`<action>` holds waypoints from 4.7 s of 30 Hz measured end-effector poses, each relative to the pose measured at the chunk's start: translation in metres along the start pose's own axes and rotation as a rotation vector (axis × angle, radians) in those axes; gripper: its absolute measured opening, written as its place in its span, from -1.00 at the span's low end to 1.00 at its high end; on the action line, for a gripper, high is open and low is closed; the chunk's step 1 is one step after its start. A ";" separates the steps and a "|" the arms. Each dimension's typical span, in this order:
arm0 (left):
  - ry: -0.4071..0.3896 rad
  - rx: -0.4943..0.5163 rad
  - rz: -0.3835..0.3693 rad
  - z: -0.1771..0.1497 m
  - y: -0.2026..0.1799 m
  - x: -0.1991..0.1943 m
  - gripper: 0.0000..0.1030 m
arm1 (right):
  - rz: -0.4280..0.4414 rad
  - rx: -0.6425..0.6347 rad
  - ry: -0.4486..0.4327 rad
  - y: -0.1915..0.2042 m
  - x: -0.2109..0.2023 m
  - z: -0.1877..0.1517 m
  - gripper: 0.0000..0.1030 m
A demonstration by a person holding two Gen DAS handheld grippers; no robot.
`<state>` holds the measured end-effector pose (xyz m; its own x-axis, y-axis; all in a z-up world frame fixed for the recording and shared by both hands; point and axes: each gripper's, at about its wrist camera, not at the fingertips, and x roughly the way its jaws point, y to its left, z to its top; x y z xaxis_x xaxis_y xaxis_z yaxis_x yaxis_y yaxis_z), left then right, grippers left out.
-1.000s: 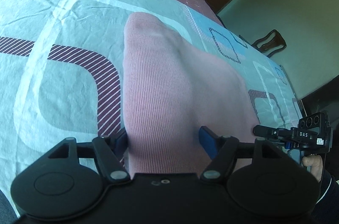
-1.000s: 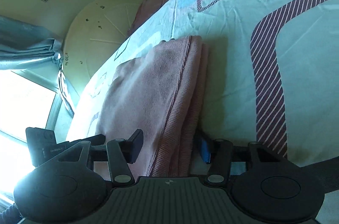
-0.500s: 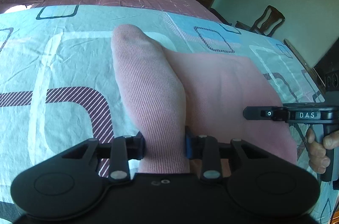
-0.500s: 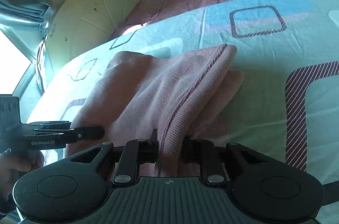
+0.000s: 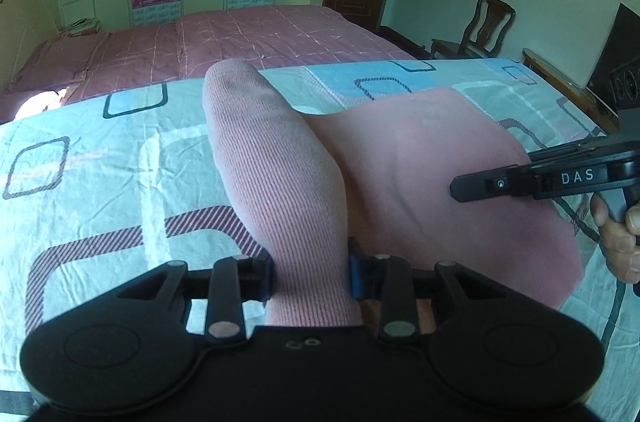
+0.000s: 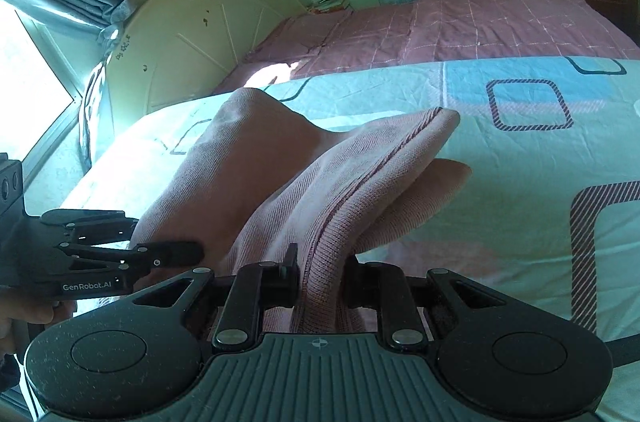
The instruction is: Fold small clothes
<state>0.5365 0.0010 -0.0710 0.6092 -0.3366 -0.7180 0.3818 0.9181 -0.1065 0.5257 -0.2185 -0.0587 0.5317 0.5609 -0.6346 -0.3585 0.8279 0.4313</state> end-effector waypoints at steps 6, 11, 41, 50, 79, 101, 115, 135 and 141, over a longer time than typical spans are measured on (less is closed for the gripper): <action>-0.007 -0.012 0.033 -0.017 0.041 -0.033 -0.39 | 0.030 -0.031 0.006 0.049 0.029 0.002 -0.63; 0.001 -0.037 0.063 -0.034 0.082 -0.056 -0.39 | 0.067 -0.052 0.030 0.093 0.067 0.001 -0.63; -0.075 -0.242 0.037 -0.122 0.222 -0.087 0.17 | 0.049 0.091 0.164 0.128 0.182 -0.031 -0.22; -0.108 -0.187 0.024 -0.102 0.225 -0.100 0.12 | -0.085 -0.002 -0.037 0.142 0.143 -0.008 -0.21; 0.010 0.042 0.235 -0.109 0.164 -0.081 0.03 | -0.056 -0.290 0.089 0.189 0.156 -0.047 -0.69; 0.002 -0.211 0.266 -0.208 0.123 -0.138 0.06 | -0.116 -0.410 0.120 0.197 0.117 -0.132 -0.70; -0.144 -0.212 0.338 -0.215 0.048 -0.230 0.55 | -0.121 -0.158 -0.022 0.198 0.002 -0.154 -0.68; -0.287 -0.206 0.430 -0.242 -0.066 -0.317 0.99 | -0.211 -0.144 -0.210 0.245 -0.129 -0.222 1.00; -0.303 -0.210 0.431 -0.252 -0.082 -0.333 0.99 | -0.217 -0.178 -0.218 0.256 -0.150 -0.237 1.00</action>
<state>0.1272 0.0900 0.0032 0.8636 0.0613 -0.5004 -0.0731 0.9973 -0.0039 0.1723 -0.0898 -0.0052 0.7549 0.3738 -0.5388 -0.3366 0.9260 0.1707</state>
